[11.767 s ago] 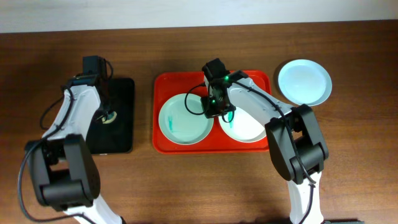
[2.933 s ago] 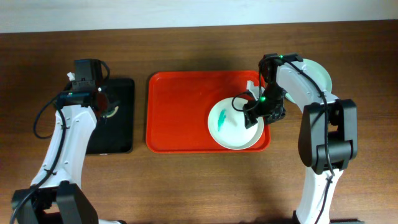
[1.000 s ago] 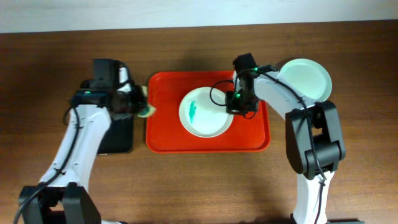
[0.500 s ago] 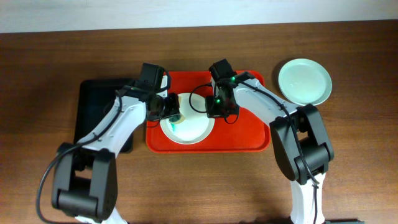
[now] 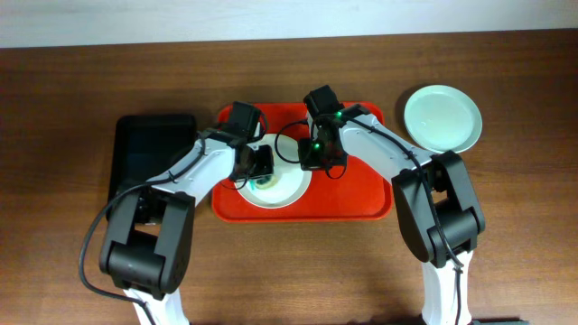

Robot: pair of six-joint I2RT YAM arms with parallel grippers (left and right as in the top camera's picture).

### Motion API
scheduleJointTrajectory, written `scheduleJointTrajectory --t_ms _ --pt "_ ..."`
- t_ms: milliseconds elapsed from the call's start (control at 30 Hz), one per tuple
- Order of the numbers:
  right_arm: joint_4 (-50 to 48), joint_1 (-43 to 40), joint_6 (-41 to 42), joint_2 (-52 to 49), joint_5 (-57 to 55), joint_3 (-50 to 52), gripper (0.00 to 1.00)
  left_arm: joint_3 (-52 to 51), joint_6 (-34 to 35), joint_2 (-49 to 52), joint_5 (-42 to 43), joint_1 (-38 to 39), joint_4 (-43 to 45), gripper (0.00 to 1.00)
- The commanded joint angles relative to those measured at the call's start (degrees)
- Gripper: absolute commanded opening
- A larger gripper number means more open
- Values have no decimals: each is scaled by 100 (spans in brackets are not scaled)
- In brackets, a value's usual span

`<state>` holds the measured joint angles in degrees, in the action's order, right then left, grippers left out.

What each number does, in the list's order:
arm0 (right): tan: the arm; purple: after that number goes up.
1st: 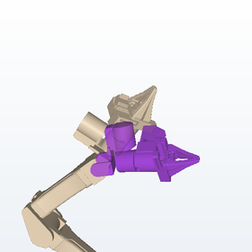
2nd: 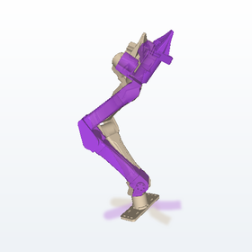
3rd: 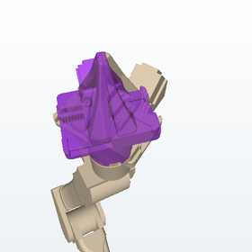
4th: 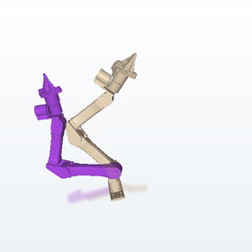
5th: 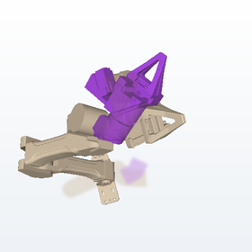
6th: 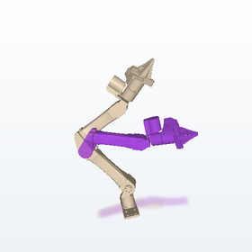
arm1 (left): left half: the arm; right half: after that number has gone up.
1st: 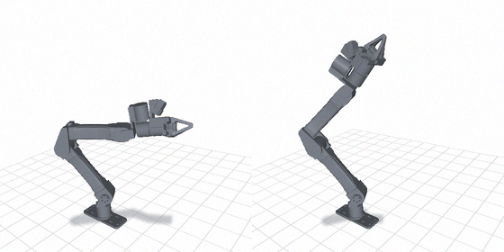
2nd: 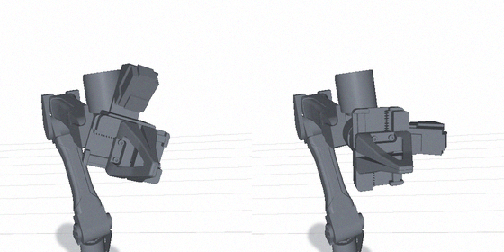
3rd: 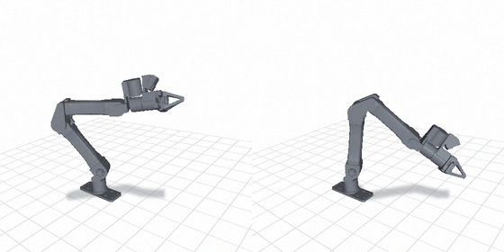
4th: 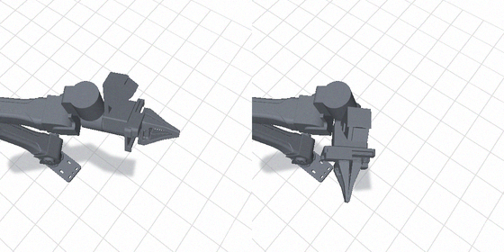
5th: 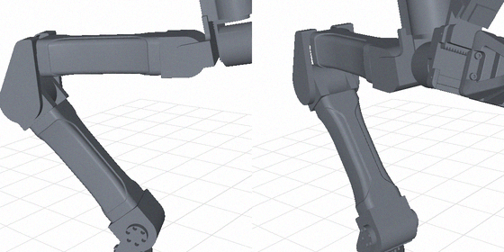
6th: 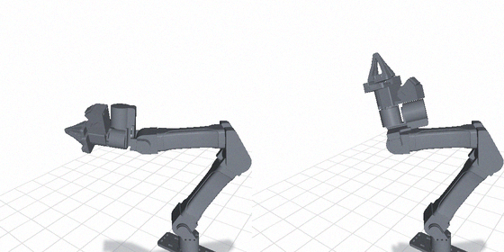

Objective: Clean dirty plates on tray and stack at the side
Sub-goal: 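Scrub the white plate with the sponge in the left gripper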

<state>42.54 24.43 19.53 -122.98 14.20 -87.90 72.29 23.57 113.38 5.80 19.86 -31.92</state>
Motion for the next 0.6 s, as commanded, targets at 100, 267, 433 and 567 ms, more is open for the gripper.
scheduleJointTrajectory --t_ms 100,267,433,567 --pt "15 -11 2 -105 -136 74 6 26 -48 212 -3580 -116 -413 0" --pt "13 -11 2 -105 -136 74 7 254 -48 -315 -2402 -116 -433 0" --pt "22 -11 4 -105 -136 74 8 271 -50 -629 619 -127 -468 0" --pt "22 -11 4 -105 -133 74 9 151 -50 -529 1126 -55 -763 0"
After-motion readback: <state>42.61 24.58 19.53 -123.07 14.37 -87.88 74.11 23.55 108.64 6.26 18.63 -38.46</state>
